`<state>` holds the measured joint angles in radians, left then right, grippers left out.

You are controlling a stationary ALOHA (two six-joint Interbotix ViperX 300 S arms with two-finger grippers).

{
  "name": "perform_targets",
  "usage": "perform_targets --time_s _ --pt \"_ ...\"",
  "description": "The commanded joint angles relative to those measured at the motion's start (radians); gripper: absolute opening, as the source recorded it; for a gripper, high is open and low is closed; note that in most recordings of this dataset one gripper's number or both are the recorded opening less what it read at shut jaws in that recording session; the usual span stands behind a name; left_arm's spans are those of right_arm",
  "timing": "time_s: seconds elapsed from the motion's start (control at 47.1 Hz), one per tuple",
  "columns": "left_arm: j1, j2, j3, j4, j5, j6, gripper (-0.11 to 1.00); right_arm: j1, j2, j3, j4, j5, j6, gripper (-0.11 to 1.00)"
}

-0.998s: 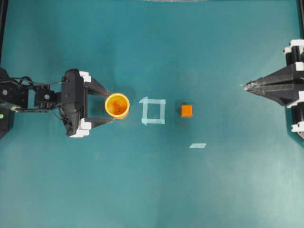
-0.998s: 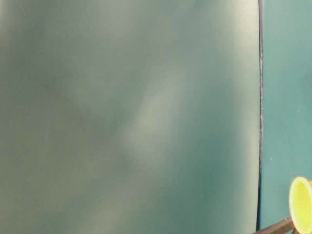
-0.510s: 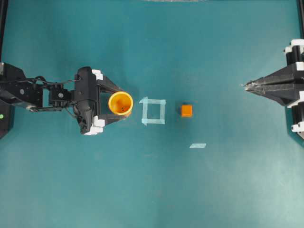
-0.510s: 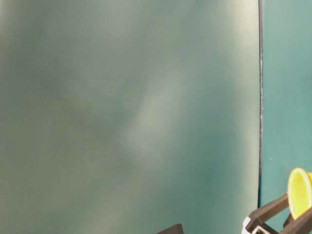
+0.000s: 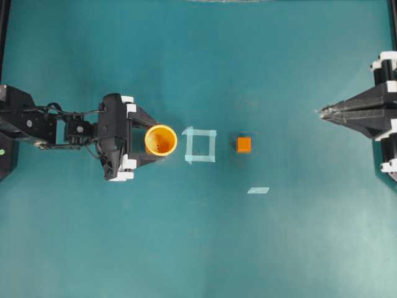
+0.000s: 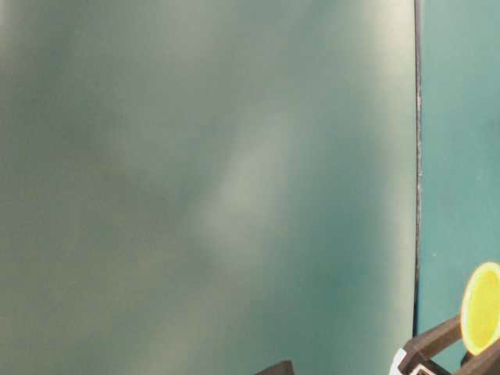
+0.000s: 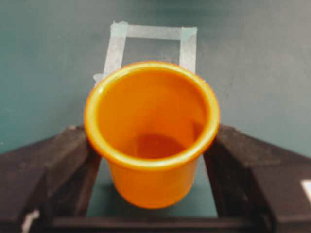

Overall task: Move the cup backward with left arm.
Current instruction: 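Close the left gripper on the orange cup, then drag the gripped orange cup backward toward the far table edge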

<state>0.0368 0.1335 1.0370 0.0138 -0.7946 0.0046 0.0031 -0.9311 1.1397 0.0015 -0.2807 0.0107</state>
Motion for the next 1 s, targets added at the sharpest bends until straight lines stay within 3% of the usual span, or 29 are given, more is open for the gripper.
perform_targets --time_s 0.0,0.34,0.977 --pt "-0.003 -0.012 -0.012 0.003 -0.012 0.002 0.63 0.002 0.006 -0.032 0.002 -0.005 0.000 0.00" --pt "0.015 -0.012 -0.012 0.005 -0.074 0.002 0.63 0.000 0.006 -0.031 0.000 -0.005 0.000 0.00" --pt "0.150 0.002 -0.018 0.005 -0.089 0.035 0.63 0.000 0.006 -0.031 0.002 -0.005 0.000 0.00"
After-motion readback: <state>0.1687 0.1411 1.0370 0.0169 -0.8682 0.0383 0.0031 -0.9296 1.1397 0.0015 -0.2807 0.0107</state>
